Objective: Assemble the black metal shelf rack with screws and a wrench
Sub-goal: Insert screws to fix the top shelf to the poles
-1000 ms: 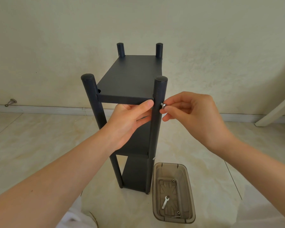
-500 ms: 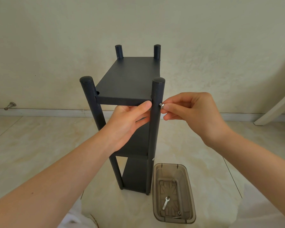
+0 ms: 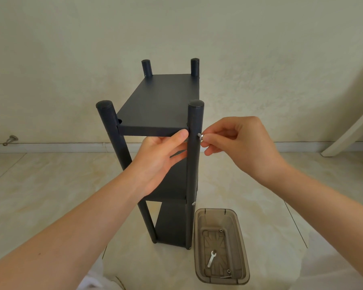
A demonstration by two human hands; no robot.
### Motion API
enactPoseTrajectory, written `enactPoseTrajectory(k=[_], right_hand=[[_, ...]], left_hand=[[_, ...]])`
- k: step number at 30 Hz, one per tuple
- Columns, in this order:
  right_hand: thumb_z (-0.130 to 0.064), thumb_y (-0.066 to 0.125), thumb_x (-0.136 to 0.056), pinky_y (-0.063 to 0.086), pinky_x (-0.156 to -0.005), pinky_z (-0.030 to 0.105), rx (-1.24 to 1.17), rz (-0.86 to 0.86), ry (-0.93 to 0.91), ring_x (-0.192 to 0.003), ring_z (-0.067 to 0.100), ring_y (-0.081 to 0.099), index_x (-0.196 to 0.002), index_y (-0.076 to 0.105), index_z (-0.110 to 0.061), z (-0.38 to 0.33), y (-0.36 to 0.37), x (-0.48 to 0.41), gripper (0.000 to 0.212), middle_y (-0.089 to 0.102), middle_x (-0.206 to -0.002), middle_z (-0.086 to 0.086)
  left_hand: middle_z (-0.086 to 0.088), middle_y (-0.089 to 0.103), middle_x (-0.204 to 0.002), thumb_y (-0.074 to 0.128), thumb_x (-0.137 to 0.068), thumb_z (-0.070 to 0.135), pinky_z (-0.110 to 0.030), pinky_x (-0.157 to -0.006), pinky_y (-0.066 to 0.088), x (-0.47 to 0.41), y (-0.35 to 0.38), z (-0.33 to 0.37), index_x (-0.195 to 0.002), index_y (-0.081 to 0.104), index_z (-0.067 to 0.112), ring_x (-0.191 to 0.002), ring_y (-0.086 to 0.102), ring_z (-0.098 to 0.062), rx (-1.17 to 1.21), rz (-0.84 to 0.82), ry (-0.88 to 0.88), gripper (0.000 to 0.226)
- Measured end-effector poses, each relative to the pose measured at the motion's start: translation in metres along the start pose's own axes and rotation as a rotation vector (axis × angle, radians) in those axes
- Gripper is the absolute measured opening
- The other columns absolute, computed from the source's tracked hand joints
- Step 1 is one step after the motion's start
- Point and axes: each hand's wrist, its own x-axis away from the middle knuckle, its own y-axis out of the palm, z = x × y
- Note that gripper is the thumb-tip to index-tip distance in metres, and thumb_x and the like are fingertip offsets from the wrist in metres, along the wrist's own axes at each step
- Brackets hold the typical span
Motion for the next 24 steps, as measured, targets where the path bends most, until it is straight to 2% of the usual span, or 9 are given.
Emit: enactPoseTrajectory(k=[5,11,16,20,24], right_hand=[[-0.008,0.070,-0.088,0.060,-0.069,0.023,-0.104,-0.039,0.065,-0.064,0.015,0.073,-0.079,0.073,-0.018,-0.0025,-0.0026,-0.0019,0.014,0.074,-0.070,0.000],[-0.005,0.069,-0.089,0.057,-0.065,0.019,-0.142,-0.079,0.069,-0.063,0.015,0.072,-0.078,0.074,-0.018,-0.0011,-0.0043,-0.0042,0.018,0.074,-0.069,0.001],[-0.006,0.069,-0.089,0.057,-0.067,0.018,-0.117,-0.087,0.047,-0.063,0.013,0.072,-0.079,0.074,-0.017,0.0005,-0.0060,-0.0045,0.017,0.074,-0.069,0.000],[-0.016,0.071,-0.088,0.051,-0.064,0.009,0.133,0.002,-0.092,-0.062,0.004,0.070,-0.074,0.069,-0.030,0.0003,-0.0020,-0.0007,0.020,0.072,-0.067,-0.008],[-0.019,0.075,-0.085,0.058,-0.071,0.020,0.043,0.035,-0.014,-0.066,0.007,0.071,-0.082,0.070,-0.022,0.0044,-0.0011,-0.0025,0.006,0.072,-0.070,-0.005]], left_hand=[[-0.003,0.076,-0.109,0.067,-0.081,0.031,-0.029,-0.082,0.060,0.0004,0.0033,-0.0003,-0.084,0.080,0.032,-0.108,0.071,-0.022,-0.055,0.025,-0.012,0.014],[-0.003,0.076,-0.109,0.068,-0.079,0.034,-0.037,-0.092,0.053,0.0004,0.0030,-0.0013,-0.083,0.080,0.031,-0.109,0.070,-0.023,-0.071,0.060,0.008,0.013],[-0.001,0.076,-0.105,0.067,-0.079,0.035,-0.034,-0.089,0.052,0.0005,0.0054,-0.0025,-0.081,0.080,0.033,-0.108,0.071,-0.020,-0.089,0.070,0.000,0.013],[-0.005,0.075,-0.109,0.068,-0.078,0.034,-0.038,-0.091,0.052,-0.0007,0.0049,-0.0039,-0.091,0.076,0.024,-0.108,0.071,-0.023,-0.082,0.089,-0.001,0.019],[-0.006,0.075,-0.111,0.068,-0.079,0.032,-0.036,-0.090,0.054,-0.0012,0.0043,-0.0048,-0.101,0.071,0.018,-0.109,0.071,-0.023,-0.073,0.087,-0.006,0.026]])
